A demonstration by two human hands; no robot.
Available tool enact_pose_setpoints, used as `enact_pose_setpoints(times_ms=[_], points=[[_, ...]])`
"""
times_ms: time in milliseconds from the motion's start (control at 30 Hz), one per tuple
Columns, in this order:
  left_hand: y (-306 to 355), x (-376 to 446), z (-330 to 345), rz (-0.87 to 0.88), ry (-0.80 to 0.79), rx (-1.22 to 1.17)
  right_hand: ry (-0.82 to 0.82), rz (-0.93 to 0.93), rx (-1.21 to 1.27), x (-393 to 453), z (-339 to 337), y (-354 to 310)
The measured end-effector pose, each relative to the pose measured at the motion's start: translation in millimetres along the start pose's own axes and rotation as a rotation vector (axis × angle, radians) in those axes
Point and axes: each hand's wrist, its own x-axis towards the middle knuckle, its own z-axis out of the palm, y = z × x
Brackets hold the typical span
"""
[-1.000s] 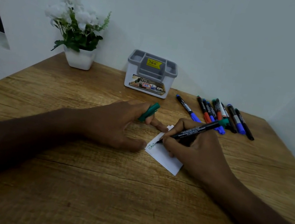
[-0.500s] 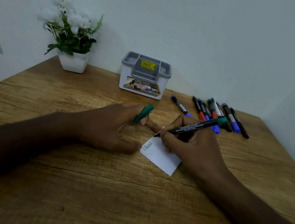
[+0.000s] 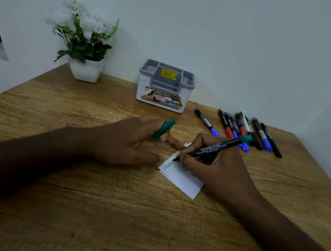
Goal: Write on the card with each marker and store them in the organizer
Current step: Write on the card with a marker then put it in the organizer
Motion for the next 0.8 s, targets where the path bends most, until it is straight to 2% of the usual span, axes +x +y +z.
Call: enact_pose_setpoints(times_ms=[267, 800], points=[[-2.5, 1.3, 3.2, 0.083, 0.038, 0.041, 0.011, 0.003, -0.006, 0.7, -0.3, 0.5], [-3.3, 1.4, 3.5, 0.084, 0.030, 0.026, 0.032, 0.055, 0.004, 1.2, -3.1, 2.1]])
